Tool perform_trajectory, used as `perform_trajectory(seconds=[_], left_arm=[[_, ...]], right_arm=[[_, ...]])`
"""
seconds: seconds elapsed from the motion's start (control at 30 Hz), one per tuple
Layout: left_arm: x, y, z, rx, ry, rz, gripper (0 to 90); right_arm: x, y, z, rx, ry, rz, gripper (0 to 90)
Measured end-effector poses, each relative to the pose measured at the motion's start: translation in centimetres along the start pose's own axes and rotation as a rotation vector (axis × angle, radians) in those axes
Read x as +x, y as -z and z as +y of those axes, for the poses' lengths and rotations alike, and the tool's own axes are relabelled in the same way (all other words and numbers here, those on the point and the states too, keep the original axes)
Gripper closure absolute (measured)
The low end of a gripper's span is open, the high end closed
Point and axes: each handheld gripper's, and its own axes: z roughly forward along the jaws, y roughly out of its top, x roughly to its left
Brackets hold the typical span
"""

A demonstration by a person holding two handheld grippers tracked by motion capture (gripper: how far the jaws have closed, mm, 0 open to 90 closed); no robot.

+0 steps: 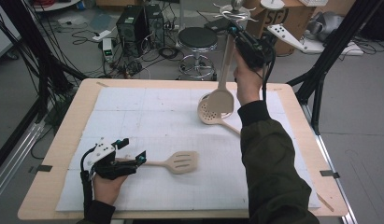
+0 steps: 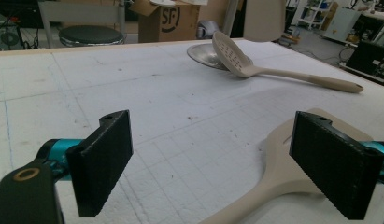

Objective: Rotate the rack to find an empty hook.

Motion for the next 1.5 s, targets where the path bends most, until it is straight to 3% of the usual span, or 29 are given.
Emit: perform_trajectory(seconds=[0.13,0.37,0.57,0.63,0.83,1.37,1.5], left_arm=[[0.1,0.1,-0.1,0.002,0.002,-0.005,13.9],[0.0,0.1,0.0,-0.004,0.009,-0.007,13.9],[0.0,0.1,0.0,-0.001,0.001,-0.005,13.9],[0.0,0.1,0.0,-0.002,0.004,-0.003,13.9],[0.1,0.1,0.0,0.000,0.005,0.000,13.9],[0.2,0.0,-0.1,-0.001,0.017,-0.010,13.9],[0.2,0.0,0.0,-0.003,0.018,-0.009,13.9]], right_arm=[[0.2,0.7,0.3,-0.011,0.023,-0.009,89.9],[-3.0,2.3,0.1,-0.035,-0.069,-0.063,89.9],[-3.3,1.3,-0.2,-0.012,-0.021,-0.085,89.9],[-3.5,0.9,-0.3,-0.009,-0.051,-0.082,89.9],[-3.0,0.5,-0.8,-0.029,-0.058,-0.082,90.0],[-1.0,-1.0,-1.7,-0.020,0.014,-0.088,90.0],[-0.6,-1.7,-1.8,-0.022,0.011,-0.081,90.0]])
